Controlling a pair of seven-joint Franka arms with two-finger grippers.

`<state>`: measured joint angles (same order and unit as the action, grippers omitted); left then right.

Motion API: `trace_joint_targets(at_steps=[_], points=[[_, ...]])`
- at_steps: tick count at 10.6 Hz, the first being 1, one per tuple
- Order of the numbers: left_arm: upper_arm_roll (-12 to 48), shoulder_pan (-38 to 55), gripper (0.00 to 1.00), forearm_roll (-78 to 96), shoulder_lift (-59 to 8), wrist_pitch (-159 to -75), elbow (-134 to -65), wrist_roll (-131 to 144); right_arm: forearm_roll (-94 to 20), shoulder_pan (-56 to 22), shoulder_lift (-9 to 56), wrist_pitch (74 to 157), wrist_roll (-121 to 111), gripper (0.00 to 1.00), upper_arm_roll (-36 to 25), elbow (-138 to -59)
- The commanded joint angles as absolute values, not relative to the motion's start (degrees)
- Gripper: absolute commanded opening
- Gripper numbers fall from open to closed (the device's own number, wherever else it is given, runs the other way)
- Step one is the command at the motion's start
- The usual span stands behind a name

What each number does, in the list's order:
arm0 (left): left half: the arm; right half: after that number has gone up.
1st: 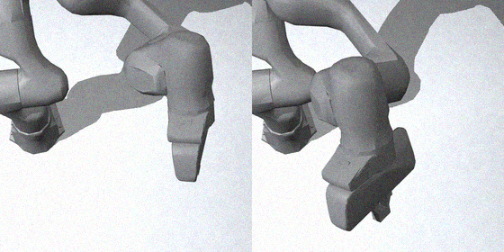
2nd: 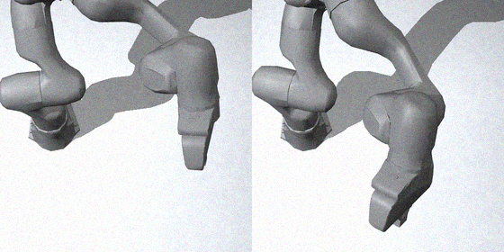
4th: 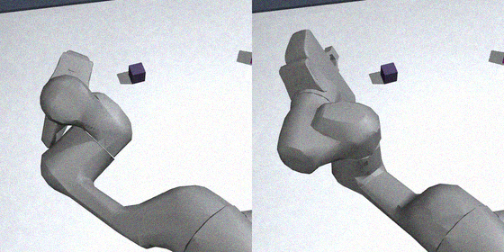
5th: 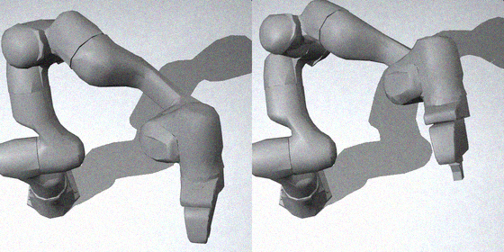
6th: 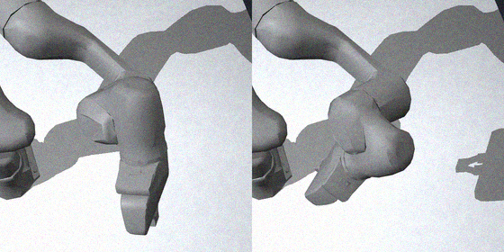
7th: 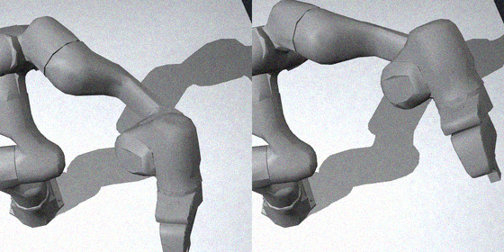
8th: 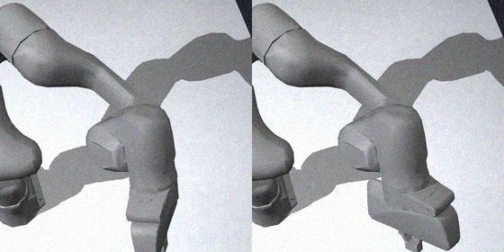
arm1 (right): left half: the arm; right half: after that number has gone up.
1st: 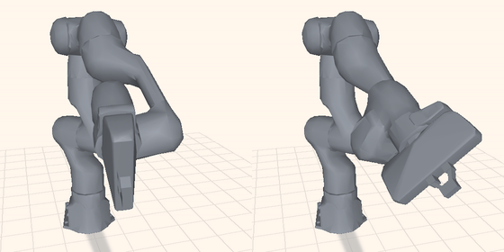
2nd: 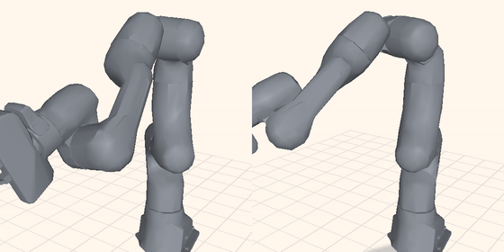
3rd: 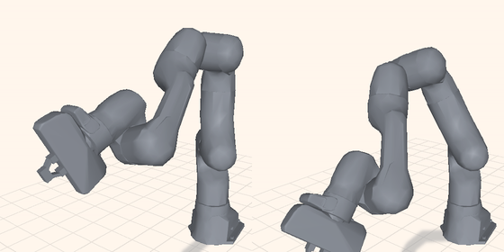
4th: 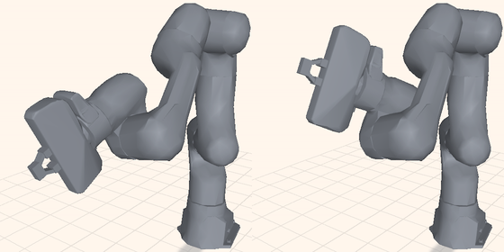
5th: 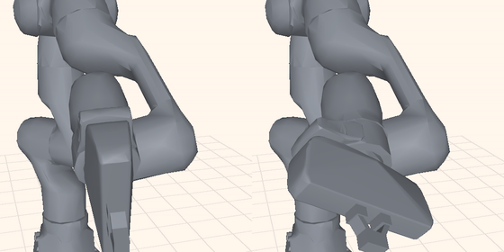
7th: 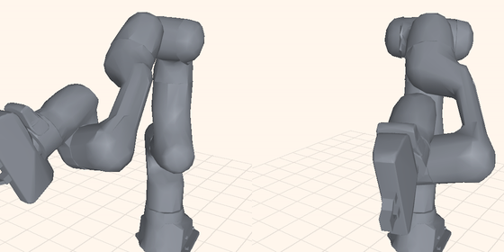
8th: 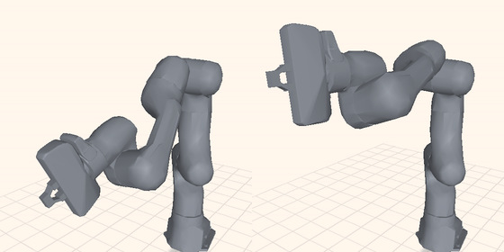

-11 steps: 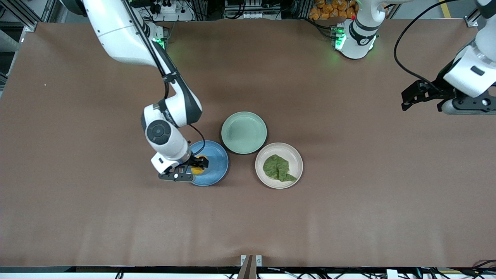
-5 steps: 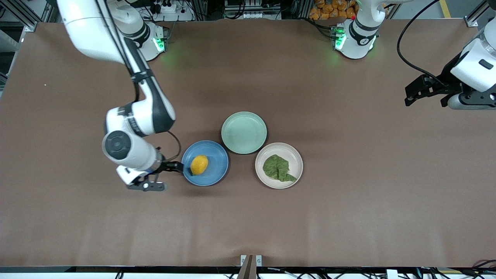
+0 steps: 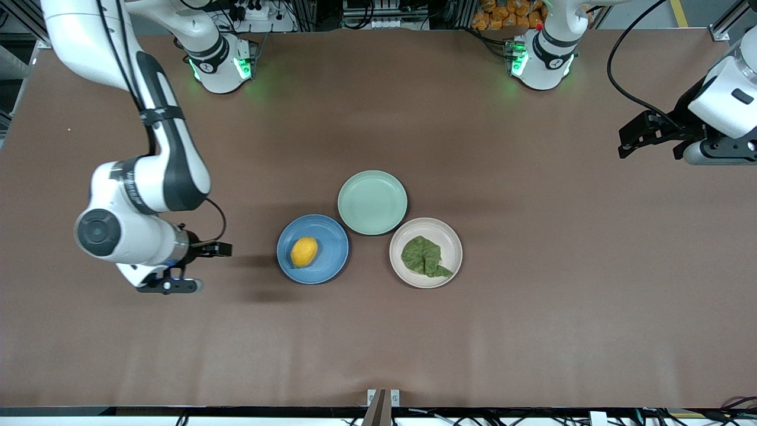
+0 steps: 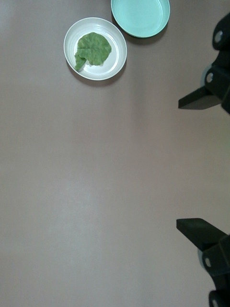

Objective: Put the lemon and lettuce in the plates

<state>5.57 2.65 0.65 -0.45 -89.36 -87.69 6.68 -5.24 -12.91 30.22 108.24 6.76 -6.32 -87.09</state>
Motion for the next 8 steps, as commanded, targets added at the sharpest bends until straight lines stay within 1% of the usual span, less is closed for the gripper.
trace_joint_targets(at_steps=[1,2,5,8], points=[[5.71,2.37,1.00,1.49,-0.62,-88.07,-86.48,5.80,-3.43,-10.91,29.09,103.65,6.15,1.00,-5.89,-84.30],[5.89,2.37,1.00,1.58,-0.53,-88.07,-86.48,5.97,-2.91,-9.85,29.09,102.06,5.80,1.00,-5.89,-83.33],[6.06,2.37,1.00,1.58,-0.53,-88.07,-86.49,6.06,-3.07,-6.34,27.34,100.90,2.65,1.00,-5.80,-82.27],[6.06,2.37,1.00,1.49,-0.53,-88.07,-86.57,5.98,-3.16,-3.79,22.69,99.50,0.26,1.00,-5.71,-84.80]])
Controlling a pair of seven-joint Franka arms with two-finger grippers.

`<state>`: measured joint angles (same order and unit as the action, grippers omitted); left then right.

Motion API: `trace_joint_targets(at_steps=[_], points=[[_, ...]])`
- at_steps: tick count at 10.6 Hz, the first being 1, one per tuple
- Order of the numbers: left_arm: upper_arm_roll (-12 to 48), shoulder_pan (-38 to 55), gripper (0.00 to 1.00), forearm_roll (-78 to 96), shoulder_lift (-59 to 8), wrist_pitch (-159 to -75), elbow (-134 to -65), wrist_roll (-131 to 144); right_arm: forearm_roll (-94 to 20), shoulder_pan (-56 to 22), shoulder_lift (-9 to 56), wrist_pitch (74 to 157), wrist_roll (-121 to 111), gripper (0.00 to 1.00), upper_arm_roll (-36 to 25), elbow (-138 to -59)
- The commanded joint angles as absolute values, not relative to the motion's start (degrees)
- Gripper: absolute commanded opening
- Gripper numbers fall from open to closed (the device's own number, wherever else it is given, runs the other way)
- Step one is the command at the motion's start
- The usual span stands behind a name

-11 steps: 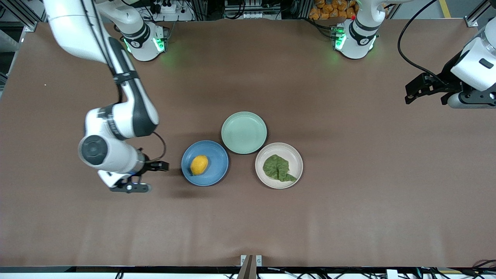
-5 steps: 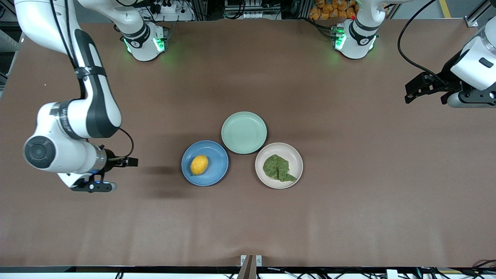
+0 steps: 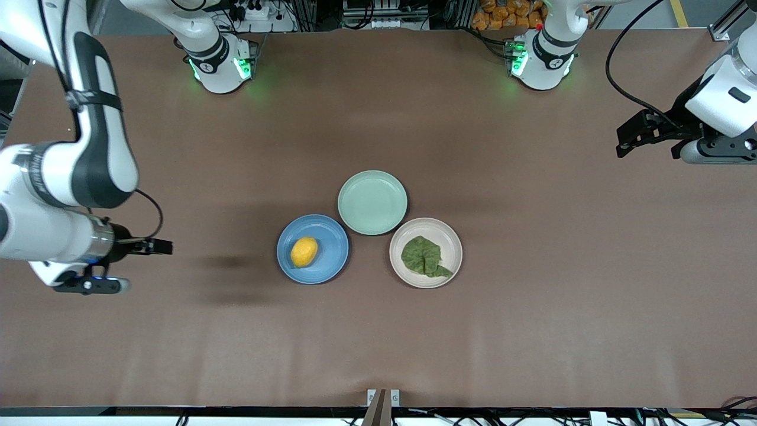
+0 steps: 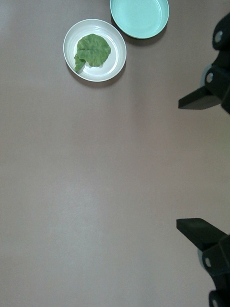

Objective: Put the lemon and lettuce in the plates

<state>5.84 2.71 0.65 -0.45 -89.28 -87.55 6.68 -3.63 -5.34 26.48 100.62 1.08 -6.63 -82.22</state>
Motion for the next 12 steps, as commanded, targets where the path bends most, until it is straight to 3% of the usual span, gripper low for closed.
trace_joint_targets(at_steps=[1,6,12], points=[[6.06,2.37,1.00,1.49,-0.61,-88.07,-86.49,5.98,-3.25,-3.17,20.33,99.67,0.35,1.00,-5.71,-87.69],[5.80,2.37,1.00,1.41,-0.53,-88.07,-86.57,5.63,-3.34,-0.18,9.42,100.02,0.35,1.00,-5.19,-97.63],[5.89,2.37,1.00,1.41,0.26,-88.07,-86.57,5.89,-3.34,3.78,3.61,99.93,0.26,1.00,-2.81,-99.58]])
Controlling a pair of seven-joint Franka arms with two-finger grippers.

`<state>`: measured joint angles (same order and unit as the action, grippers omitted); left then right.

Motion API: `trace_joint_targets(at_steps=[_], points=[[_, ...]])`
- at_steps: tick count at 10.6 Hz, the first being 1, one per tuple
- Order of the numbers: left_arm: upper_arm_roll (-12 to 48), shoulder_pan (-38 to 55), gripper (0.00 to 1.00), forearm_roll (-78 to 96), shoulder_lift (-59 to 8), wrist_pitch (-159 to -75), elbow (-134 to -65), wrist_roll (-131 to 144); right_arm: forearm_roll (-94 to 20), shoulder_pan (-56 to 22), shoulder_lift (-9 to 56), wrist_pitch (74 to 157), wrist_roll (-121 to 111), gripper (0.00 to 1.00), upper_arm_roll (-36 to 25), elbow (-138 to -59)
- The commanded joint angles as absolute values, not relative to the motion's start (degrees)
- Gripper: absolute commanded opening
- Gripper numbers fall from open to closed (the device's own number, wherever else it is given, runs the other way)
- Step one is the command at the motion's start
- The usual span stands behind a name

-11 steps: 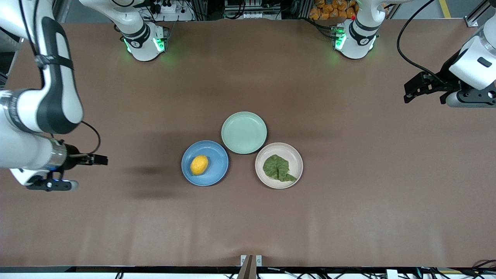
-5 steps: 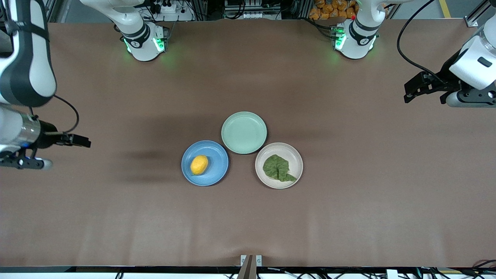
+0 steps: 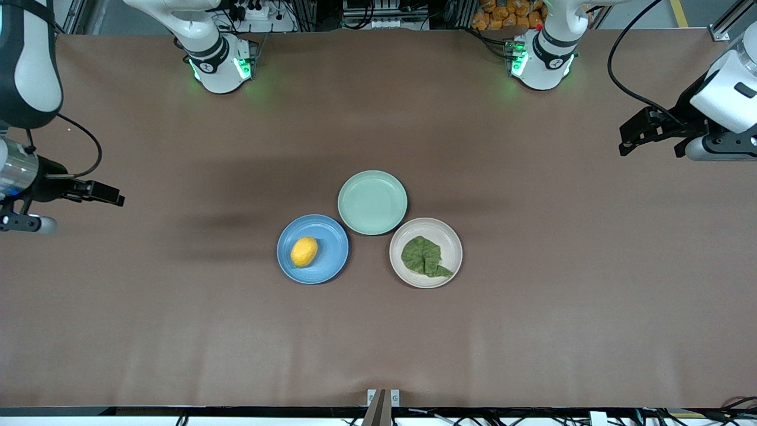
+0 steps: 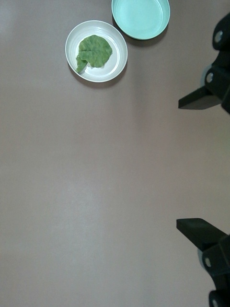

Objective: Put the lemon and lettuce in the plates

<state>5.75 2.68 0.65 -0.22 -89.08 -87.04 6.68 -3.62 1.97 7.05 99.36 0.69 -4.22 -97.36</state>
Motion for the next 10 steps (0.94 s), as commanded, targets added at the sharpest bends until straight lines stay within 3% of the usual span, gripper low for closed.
trace_joint_targets(at_steps=[1,6,10], points=[[5.98,2.29,1.00,1.41,0.26,-88.07,-86.57,5.98,-3.08,4.21,2.30,99.32,0.35,1.00,-2.81,-99.67],[5.80,2.37,1.00,1.49,1.32,-88.07,-86.57,6.15,-2.99,5.10,-2.89,95.45,1.05,1.00,-2.73,-99.23],[5.36,2.37,1.00,1.67,1.32,-88.15,-86.57,6.42,-2.90,5.80,-3.43,92.65,3.69,1.00,-1.06,-95.55]])
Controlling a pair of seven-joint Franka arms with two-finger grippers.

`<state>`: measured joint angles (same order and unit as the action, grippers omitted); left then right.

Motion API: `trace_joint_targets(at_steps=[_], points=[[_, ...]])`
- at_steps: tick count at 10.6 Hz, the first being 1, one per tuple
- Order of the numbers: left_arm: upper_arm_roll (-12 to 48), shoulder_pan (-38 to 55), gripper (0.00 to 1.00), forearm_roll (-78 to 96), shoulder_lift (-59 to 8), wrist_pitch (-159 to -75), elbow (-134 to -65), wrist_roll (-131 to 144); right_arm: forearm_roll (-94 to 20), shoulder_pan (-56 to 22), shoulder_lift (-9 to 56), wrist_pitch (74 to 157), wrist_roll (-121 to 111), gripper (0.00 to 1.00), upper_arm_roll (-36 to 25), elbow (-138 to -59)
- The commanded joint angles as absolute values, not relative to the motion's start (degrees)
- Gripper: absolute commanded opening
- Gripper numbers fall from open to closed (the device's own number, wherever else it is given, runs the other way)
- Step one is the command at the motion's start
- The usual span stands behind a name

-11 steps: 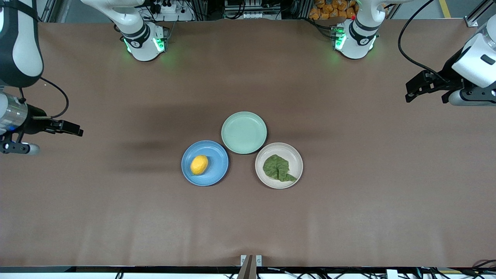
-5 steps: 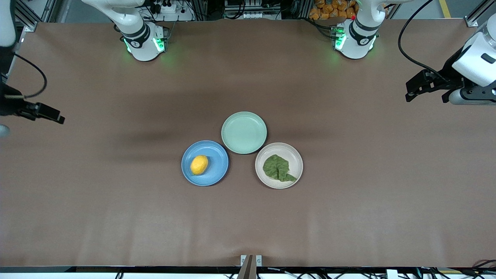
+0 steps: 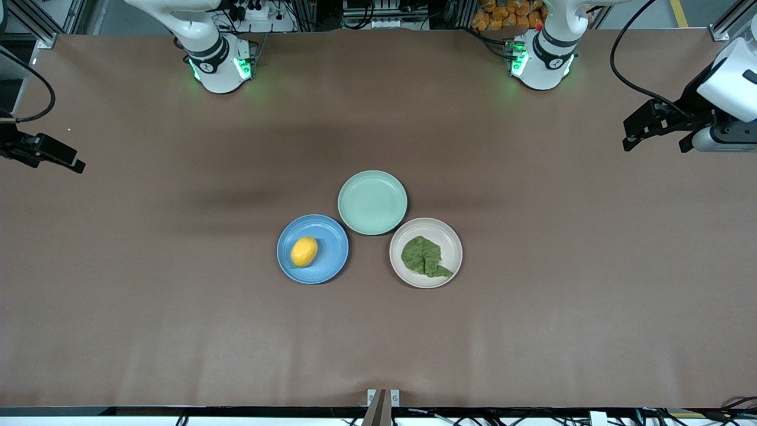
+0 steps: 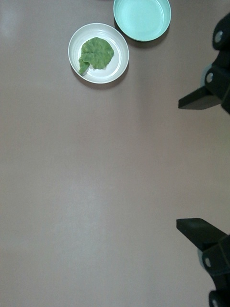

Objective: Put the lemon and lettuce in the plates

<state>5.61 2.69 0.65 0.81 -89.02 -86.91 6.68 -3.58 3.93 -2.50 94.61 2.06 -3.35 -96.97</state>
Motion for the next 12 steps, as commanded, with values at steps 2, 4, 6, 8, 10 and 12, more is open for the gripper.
trace_joint_targets(at_steps=[2,4,6,8,10,12], points=[[5.19,2.29,1.00,1.32,1.32,-88.15,-86.57,6.85,-2.99,5.71,-3.43,91.32,3.95,1.00,-0.27,-93.35],[5.27,2.37,1.00,-0.78,1.32,-88.24,-86.57,7.47,-3.08,5.45,-3.34,90.62,3.78,1.00,-0.09,-90.45],[5.27,2.29,1.00,-0.44,1.32,-88.33,-86.57,7.47,-3.43,5.36,-2.73,90.70,3.69,1.00,0.18,-88.34],[5.27,2.29,1.00,-0.35,1.41,-88.33,-86.57,7.56,-3.43,5.45,-2.81,90.44,3.60,1.00,0.18,-87.28],[5.36,2.29,1.00,-0.26,1.41,-88.33,-86.57,7.47,-3.08,5.27,-2.64,86.24,3.69,1.00,0.18,-86.22],[5.36,2.37,1.00,-0.26,1.41,-88.33,-86.57,7.47,-2.90,5.19,-2.38,82.72,3.69,1.00,0.18,-86.22]])
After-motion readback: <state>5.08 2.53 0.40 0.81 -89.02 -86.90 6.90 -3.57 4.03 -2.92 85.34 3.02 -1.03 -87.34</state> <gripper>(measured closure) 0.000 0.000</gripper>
